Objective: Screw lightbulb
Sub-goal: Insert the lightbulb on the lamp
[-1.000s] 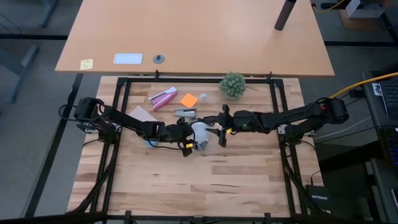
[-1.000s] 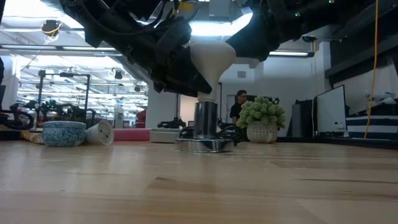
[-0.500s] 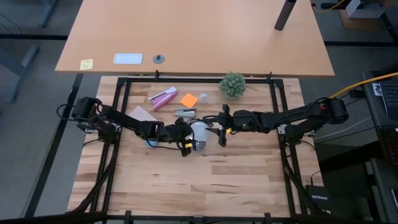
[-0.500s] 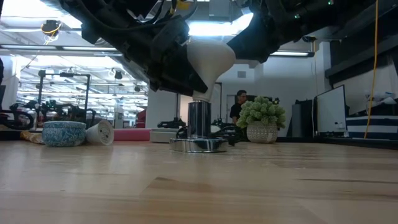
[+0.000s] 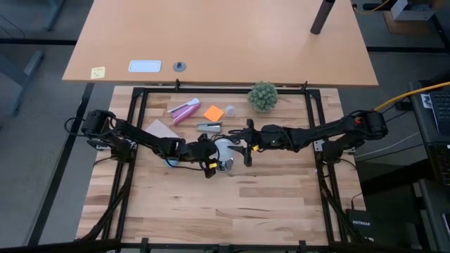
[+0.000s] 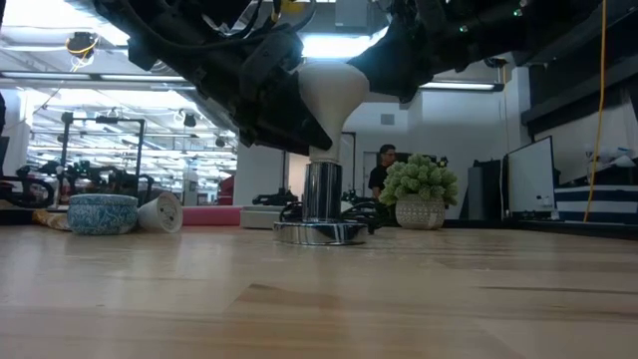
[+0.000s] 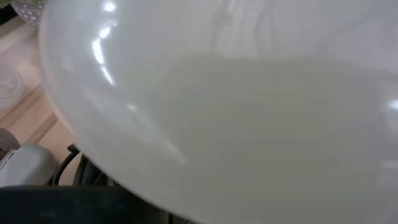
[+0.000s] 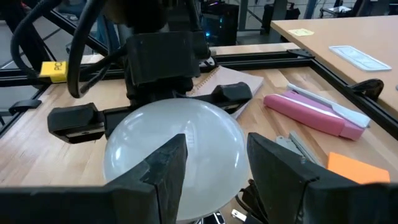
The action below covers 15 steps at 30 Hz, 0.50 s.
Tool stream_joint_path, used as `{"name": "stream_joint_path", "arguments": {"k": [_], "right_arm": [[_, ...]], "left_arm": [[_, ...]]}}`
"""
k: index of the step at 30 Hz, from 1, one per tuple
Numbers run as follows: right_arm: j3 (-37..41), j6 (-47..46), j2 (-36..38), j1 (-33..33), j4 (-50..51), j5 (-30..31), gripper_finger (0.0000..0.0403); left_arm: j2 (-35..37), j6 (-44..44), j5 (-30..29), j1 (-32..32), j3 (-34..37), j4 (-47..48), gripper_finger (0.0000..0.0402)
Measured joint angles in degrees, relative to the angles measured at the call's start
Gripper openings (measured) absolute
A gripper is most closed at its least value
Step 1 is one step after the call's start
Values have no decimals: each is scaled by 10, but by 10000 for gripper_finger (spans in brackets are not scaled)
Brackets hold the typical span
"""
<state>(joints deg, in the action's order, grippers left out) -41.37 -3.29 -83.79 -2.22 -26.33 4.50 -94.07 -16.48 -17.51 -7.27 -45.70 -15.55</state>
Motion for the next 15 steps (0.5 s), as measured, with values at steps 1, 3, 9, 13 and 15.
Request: {"name": "stream_joint_path", "arguments": {"k": [1, 3, 9, 13, 15], "right_arm": [[0, 0, 1, 0, 0, 0, 179], [0, 0, 2, 0, 1, 1, 179], [0, 0, 2, -1, 4, 0, 179], [0, 0, 2, 0, 4, -12, 179], [0, 0, 2, 0, 4, -13, 179]], "left_arm": [[0, 2, 0, 0, 0, 0, 155], [0, 7, -1, -4, 0, 0, 155], [1, 18, -6, -6, 0, -1, 155], [1, 19, -7, -6, 0, 2, 155], [1, 16, -7, -6, 0, 3, 155]]}}
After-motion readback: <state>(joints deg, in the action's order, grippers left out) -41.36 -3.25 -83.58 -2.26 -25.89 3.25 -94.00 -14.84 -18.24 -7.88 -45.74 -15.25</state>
